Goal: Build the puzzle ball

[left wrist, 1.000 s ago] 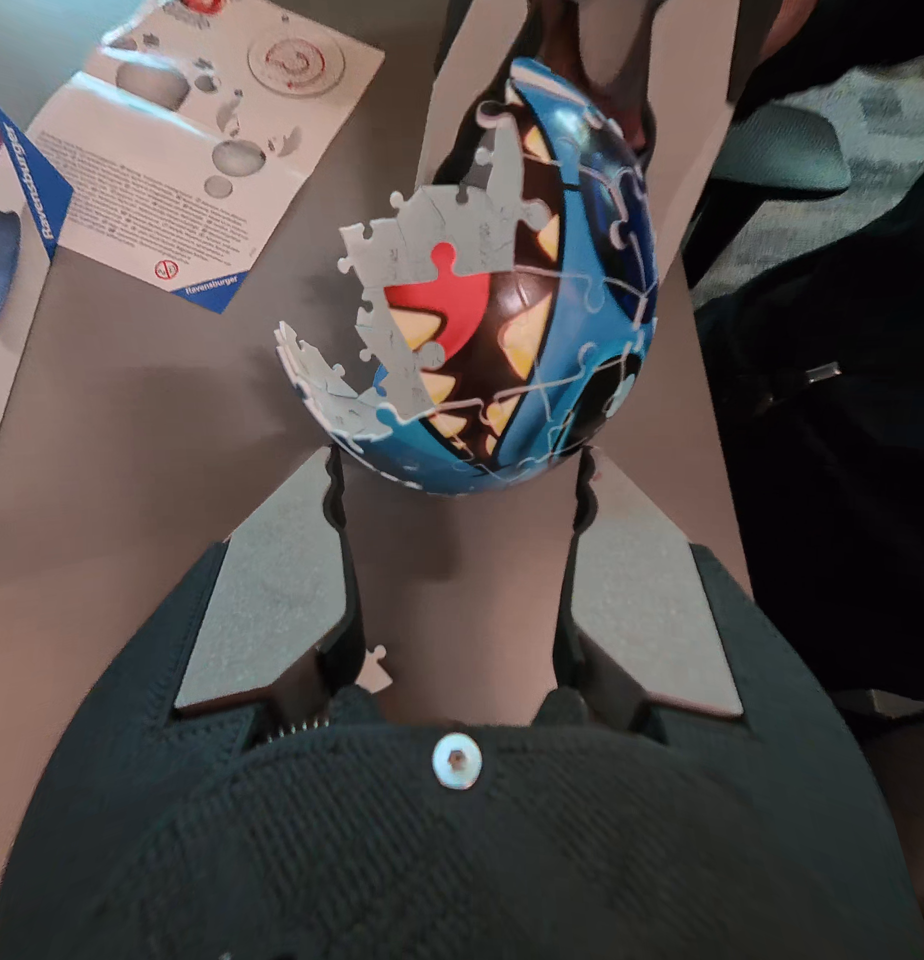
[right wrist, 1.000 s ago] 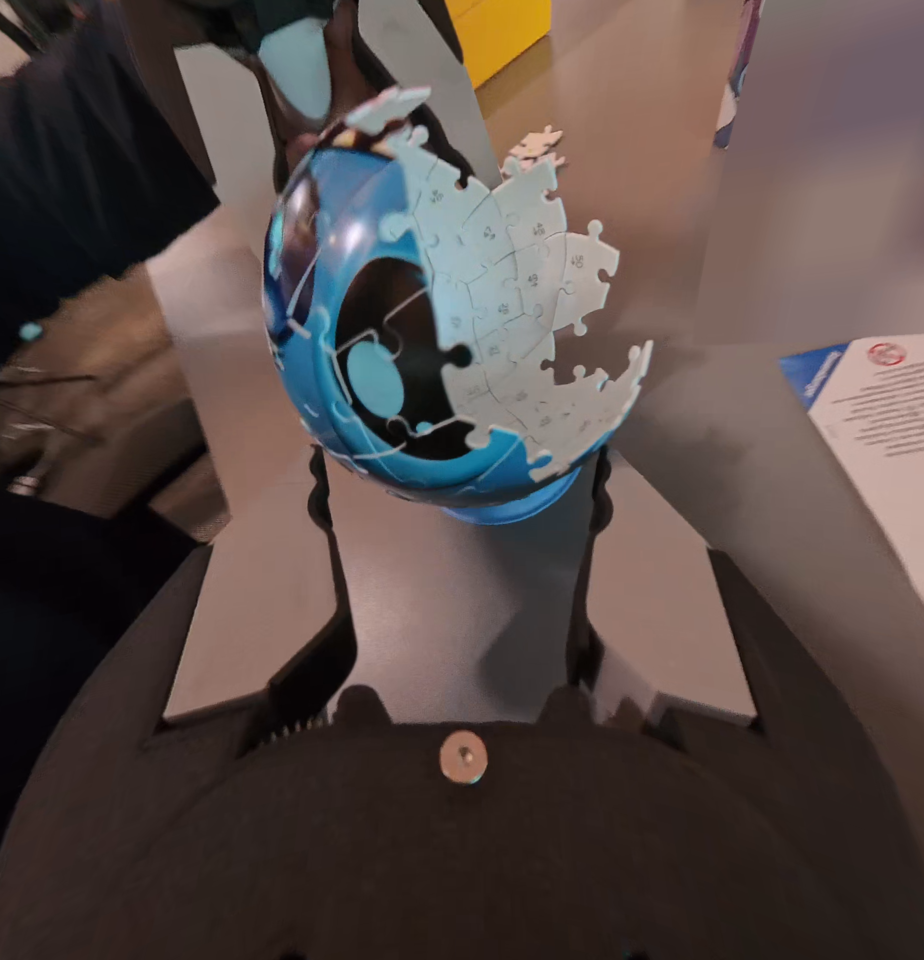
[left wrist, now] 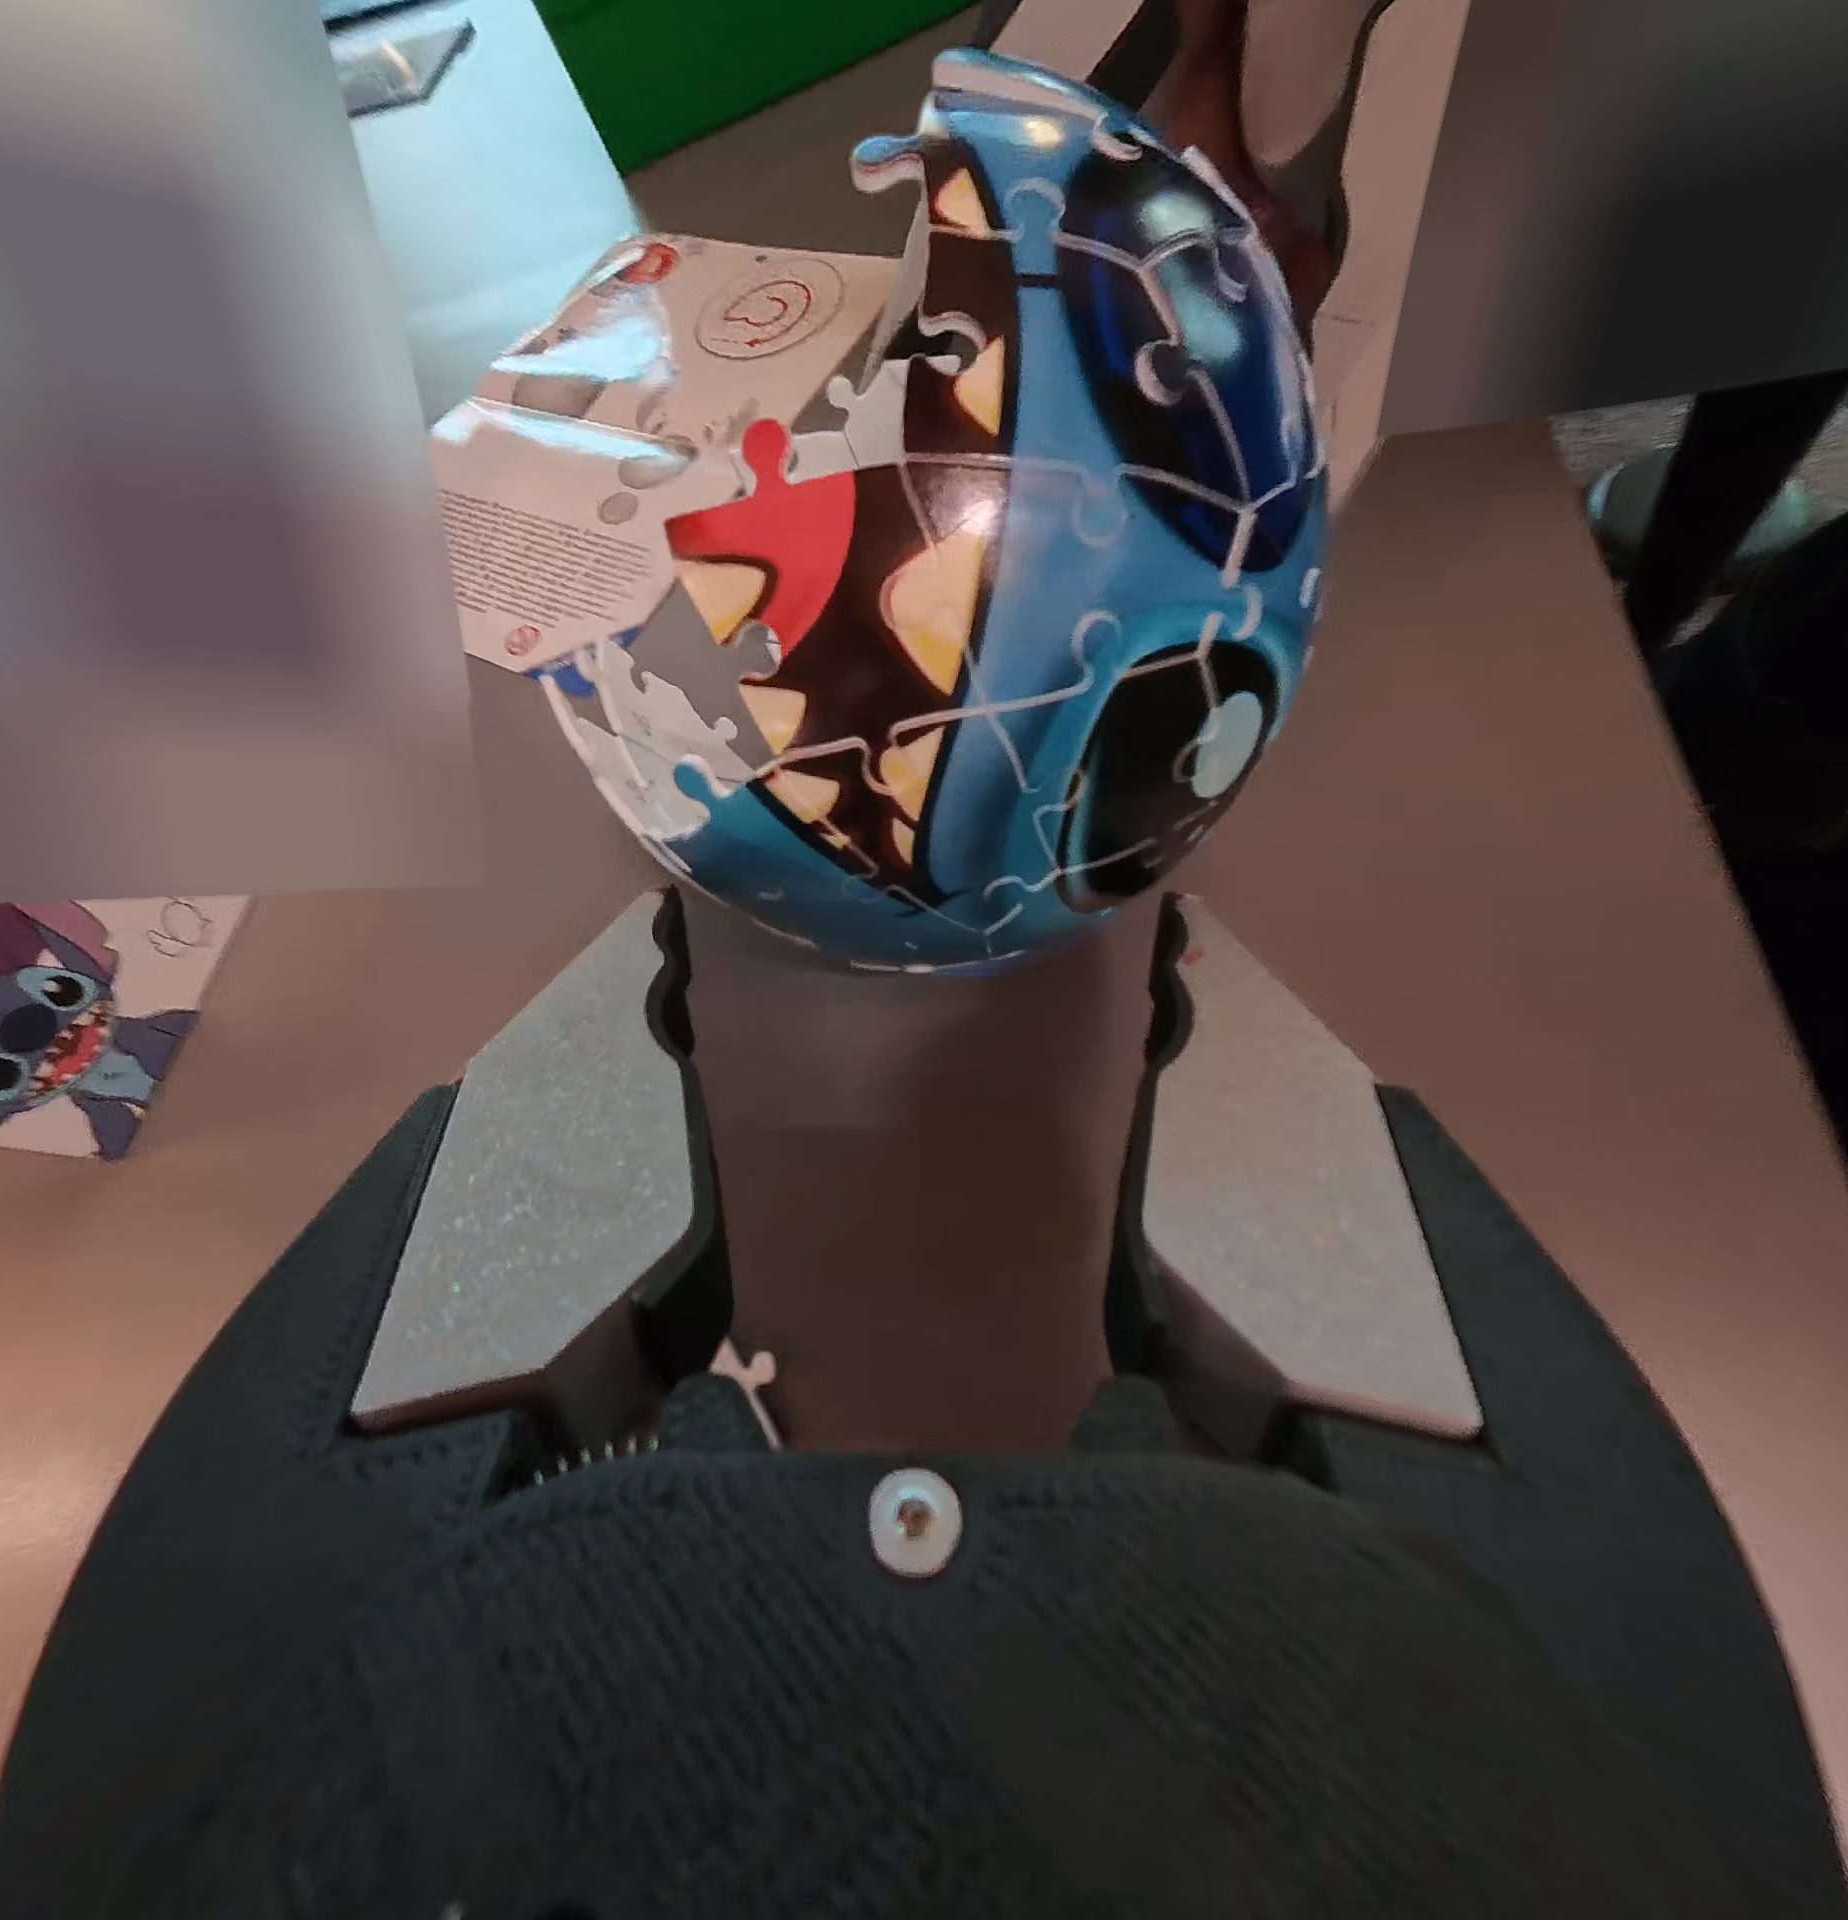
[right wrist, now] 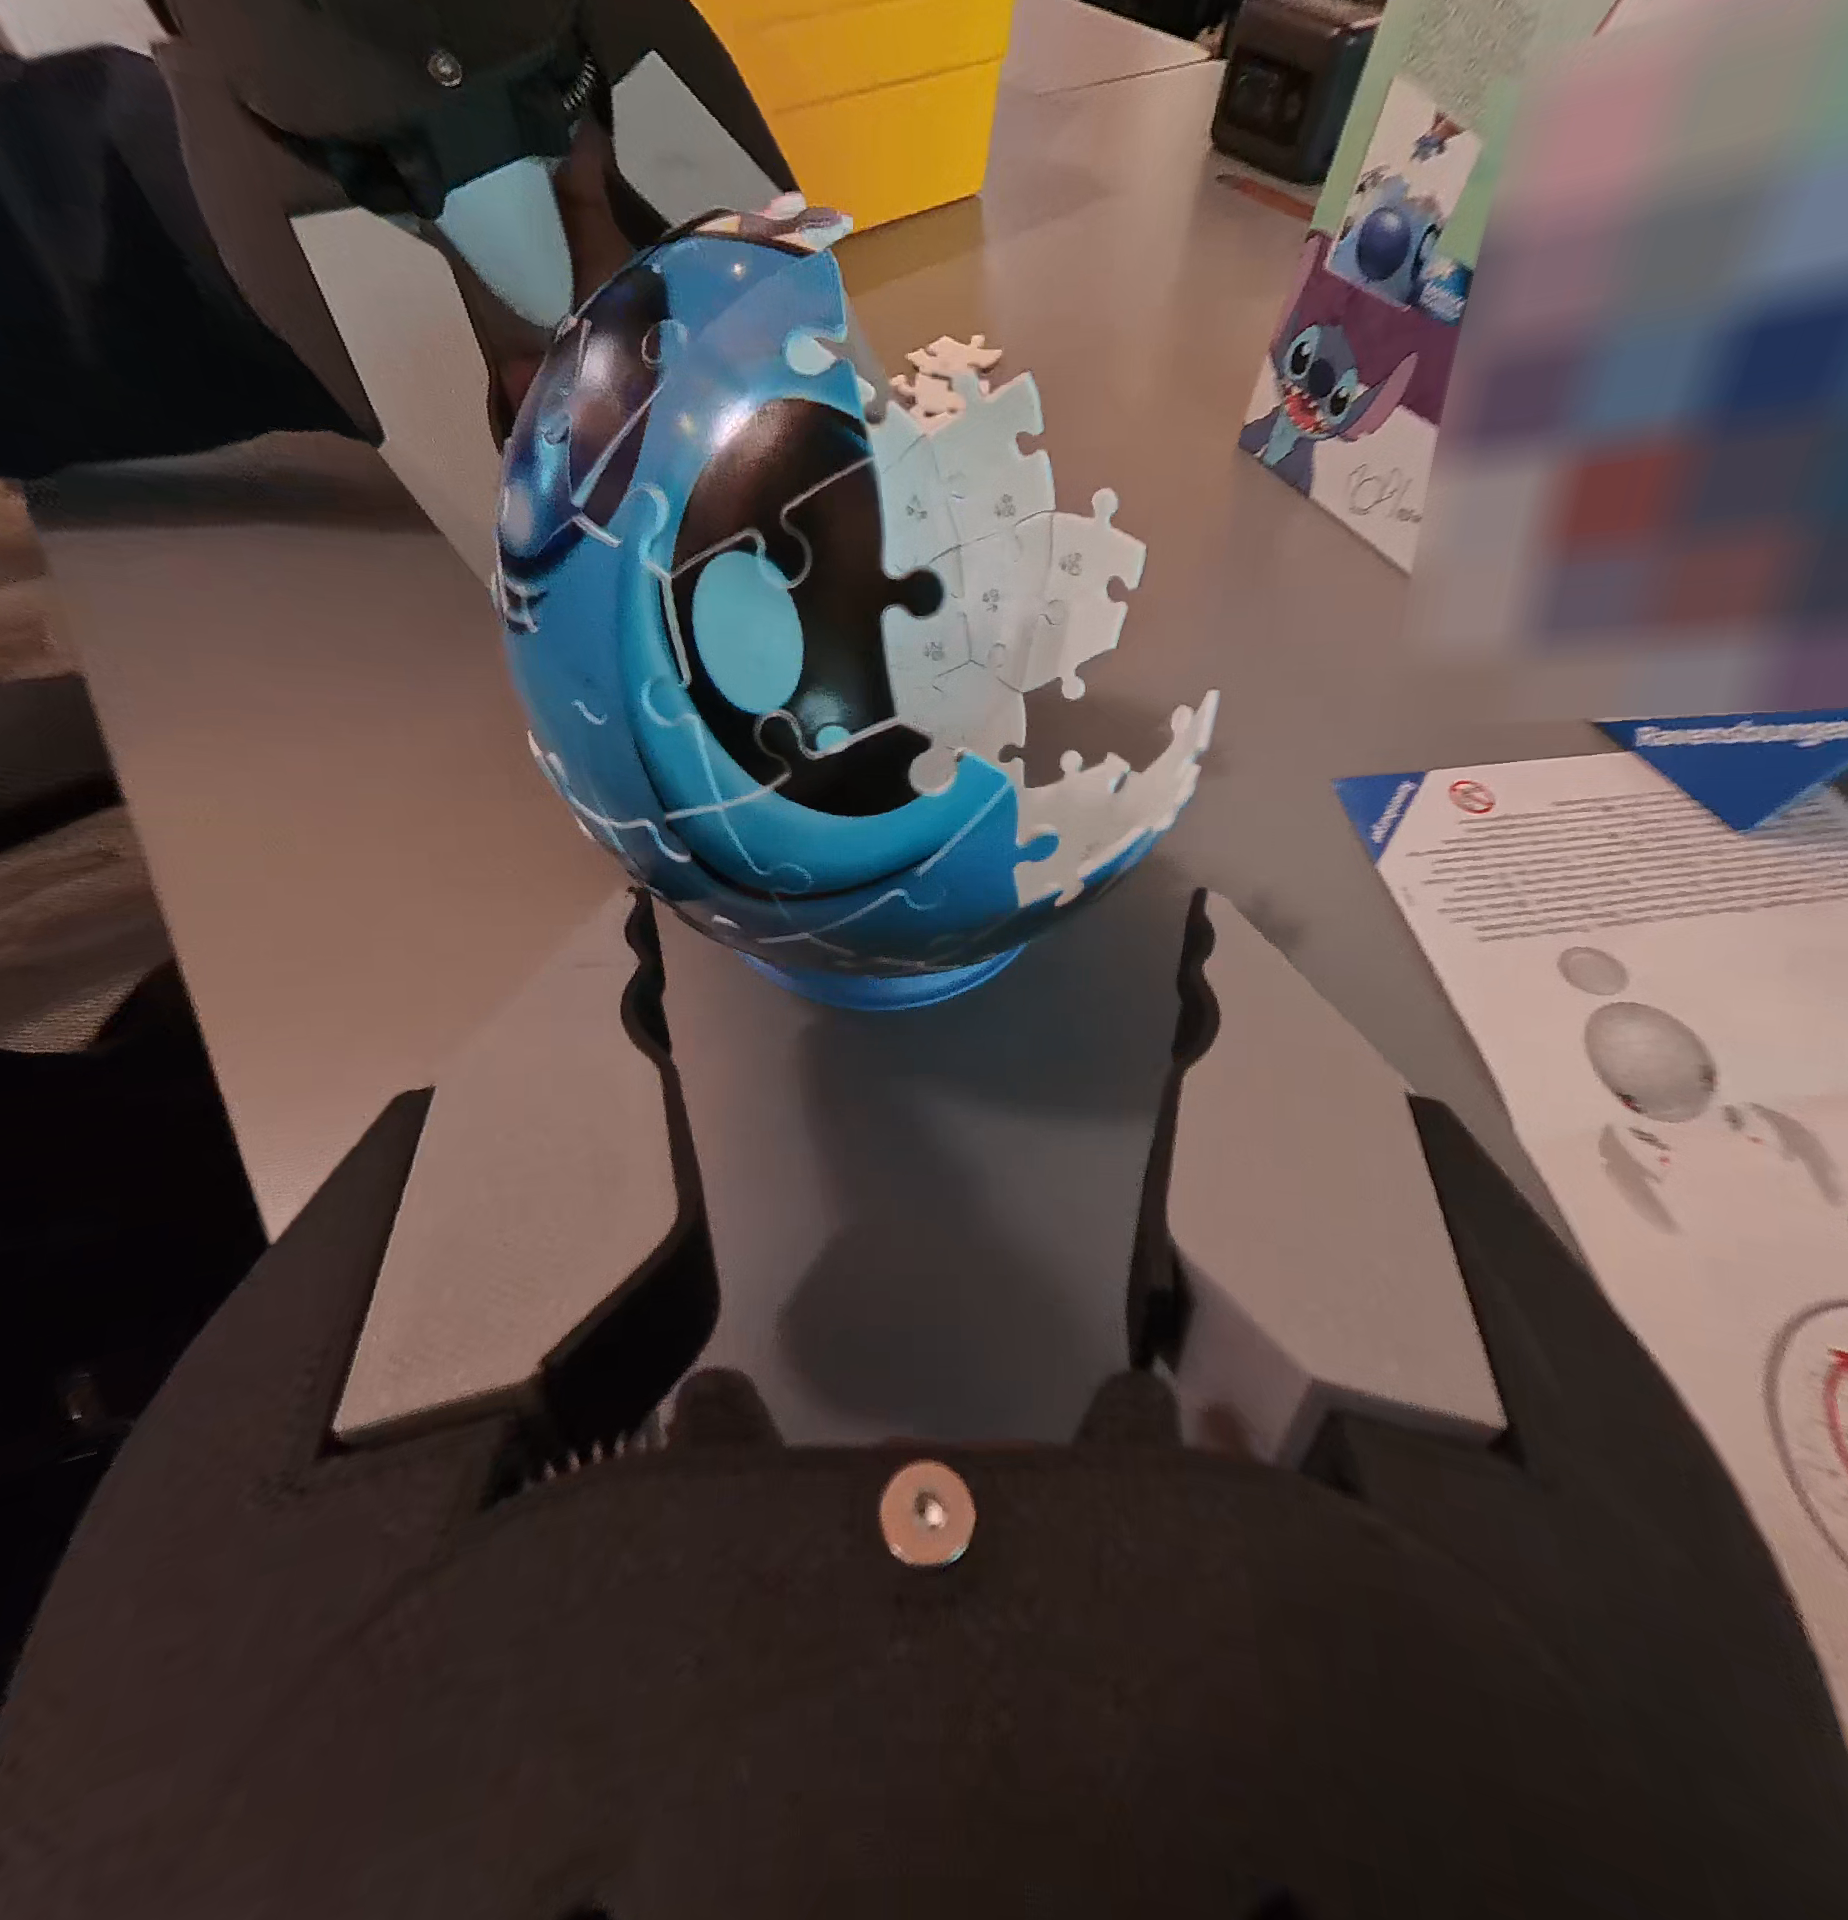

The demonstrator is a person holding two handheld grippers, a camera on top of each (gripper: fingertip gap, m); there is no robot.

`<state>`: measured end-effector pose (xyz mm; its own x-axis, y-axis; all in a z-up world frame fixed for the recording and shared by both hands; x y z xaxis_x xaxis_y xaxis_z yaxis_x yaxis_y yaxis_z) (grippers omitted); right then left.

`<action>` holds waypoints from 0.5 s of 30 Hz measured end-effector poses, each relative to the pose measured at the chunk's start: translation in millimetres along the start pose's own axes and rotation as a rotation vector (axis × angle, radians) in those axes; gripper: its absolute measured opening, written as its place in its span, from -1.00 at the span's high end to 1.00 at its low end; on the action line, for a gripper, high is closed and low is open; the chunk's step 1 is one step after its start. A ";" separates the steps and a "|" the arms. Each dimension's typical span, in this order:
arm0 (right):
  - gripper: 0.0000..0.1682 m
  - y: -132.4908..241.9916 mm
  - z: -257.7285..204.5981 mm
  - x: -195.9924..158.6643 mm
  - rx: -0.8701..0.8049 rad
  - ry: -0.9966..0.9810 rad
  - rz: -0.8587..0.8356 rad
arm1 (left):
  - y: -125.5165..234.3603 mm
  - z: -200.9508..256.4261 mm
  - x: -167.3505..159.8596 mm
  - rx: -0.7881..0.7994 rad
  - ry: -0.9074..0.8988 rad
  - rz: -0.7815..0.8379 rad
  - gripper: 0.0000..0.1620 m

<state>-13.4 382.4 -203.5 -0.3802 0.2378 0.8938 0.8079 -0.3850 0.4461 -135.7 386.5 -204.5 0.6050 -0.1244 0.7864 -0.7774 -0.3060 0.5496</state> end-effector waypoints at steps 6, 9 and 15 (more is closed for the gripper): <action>-0.14 0.0 -5.4 -0.3 -0.093 0.197 0.012 | -6.8 -2.0 1.8 0.054 -0.080 0.061 -0.13; -0.12 -0.9 -4.8 0.0 -0.162 0.275 0.019 | -7.4 -1.6 1.5 0.061 -0.077 0.079 -0.14; -0.12 3.5 -6.2 -3.6 -0.245 0.341 0.014 | -7.3 0.6 -0.9 0.086 -0.095 0.066 -0.12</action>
<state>-12.0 374.7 -204.9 -0.5305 -0.0617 0.8455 0.6985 -0.5969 0.3947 -130.5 388.3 -209.4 0.5695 -0.2346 0.7878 -0.8011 -0.3732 0.4679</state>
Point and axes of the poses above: each gripper's, where its closed fingertips meet, y back along the fingers, x out of its top, z = x × y across the jaws, the point moved 3 cm from there along y, back along the fingers, and after that the axes turned 6 degrees about -y, right-handed, at the moved point
